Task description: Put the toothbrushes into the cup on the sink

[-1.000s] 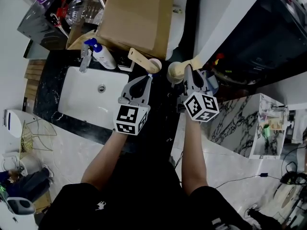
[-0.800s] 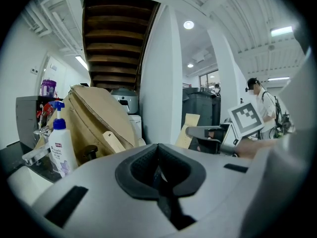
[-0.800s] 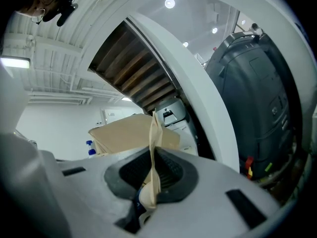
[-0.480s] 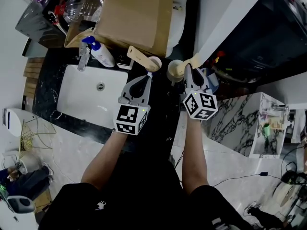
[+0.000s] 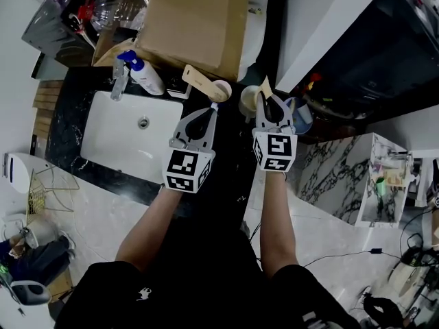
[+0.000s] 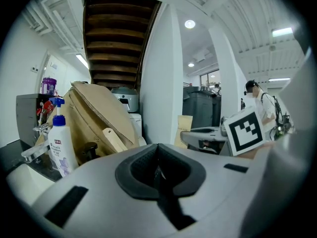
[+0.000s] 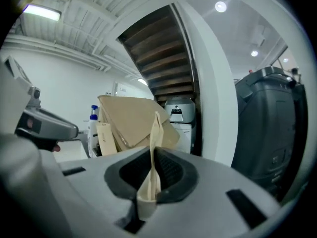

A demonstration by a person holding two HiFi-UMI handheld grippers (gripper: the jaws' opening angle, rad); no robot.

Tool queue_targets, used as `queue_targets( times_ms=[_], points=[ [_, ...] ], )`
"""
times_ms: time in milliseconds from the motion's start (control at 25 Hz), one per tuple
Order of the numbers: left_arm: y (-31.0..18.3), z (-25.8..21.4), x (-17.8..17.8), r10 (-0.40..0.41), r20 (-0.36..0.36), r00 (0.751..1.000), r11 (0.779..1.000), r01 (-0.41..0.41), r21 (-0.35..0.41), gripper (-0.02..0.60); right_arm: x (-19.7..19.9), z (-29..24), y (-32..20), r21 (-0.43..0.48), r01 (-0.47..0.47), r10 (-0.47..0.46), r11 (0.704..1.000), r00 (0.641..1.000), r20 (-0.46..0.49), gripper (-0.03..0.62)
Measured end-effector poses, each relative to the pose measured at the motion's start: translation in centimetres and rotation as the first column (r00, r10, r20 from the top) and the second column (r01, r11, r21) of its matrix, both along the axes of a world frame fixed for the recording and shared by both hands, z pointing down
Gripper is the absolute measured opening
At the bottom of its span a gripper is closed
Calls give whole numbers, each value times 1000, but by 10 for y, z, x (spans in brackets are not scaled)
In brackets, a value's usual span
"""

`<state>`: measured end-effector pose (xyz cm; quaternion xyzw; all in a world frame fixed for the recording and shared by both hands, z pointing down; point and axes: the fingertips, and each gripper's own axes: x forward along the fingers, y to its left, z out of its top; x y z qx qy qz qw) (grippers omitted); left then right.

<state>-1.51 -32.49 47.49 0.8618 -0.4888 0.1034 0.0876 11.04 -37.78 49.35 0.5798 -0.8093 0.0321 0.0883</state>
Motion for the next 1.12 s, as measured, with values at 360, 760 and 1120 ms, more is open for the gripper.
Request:
queue_targets(
  times_ms=[360,760,1120],
  points=[
    [3,-1,-11,-19,2,1000,1000,19,2,3,-31,11,0,-30,81,-83,996,993,-84,28],
    [7,-5,-21,-35,1,999,999,35,12,3,-46,20,4,-83,123,-133,989,983,-125,105],
    [17,-15,-21,-38,-3,999,999,38,31,3,-46,27,23,-139,161,-180,977,974,-141,192]
  ],
)
